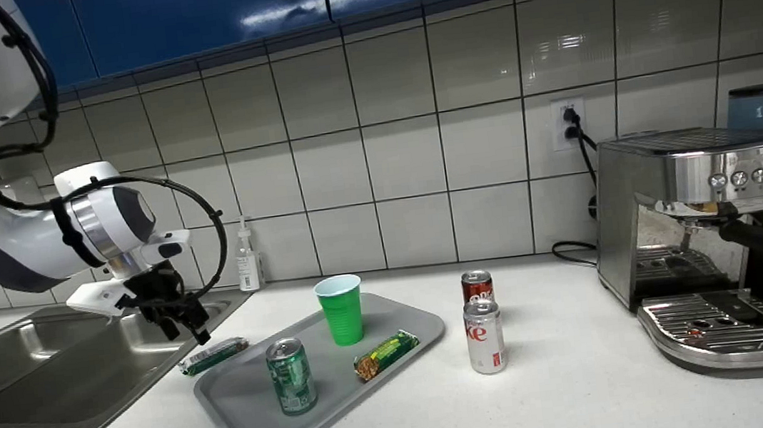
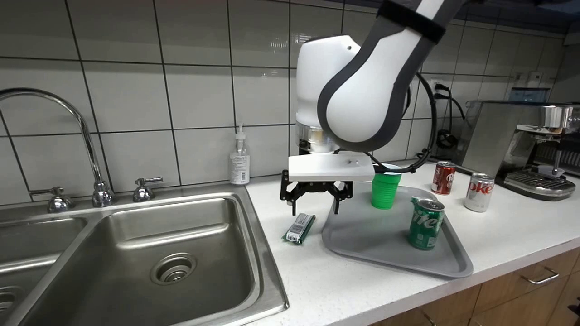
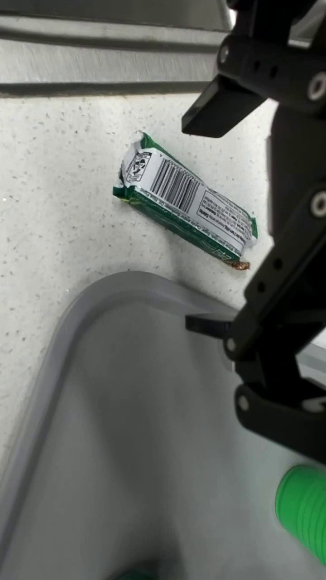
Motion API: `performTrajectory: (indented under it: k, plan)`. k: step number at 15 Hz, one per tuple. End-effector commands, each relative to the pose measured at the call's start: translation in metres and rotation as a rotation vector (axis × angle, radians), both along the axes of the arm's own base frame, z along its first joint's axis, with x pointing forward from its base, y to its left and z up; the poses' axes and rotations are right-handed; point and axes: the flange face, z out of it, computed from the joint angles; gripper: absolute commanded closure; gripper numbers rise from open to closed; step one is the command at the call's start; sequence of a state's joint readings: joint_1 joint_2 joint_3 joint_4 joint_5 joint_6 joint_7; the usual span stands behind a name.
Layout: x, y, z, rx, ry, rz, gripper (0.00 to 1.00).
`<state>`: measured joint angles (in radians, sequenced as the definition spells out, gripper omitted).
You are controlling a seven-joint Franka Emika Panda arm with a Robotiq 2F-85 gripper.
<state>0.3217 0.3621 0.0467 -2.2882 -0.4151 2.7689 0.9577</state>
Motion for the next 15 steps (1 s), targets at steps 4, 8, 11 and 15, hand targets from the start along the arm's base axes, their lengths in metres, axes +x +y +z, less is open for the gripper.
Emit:
performTrajectory:
  k: [4, 8, 11, 15]
  plan:
    - [0.03, 0.02, -0.016, -0.025, 0.011, -0.037, 0.0]
    - [0.038, 0.027, -0.027, -0.008, 0.034, -0.073, 0.0]
    - [0.042, 0.03, -0.034, 0.004, 0.054, -0.098, 0.0]
    - [0.046, 0.031, -0.041, 0.022, 0.078, -0.132, 0.0]
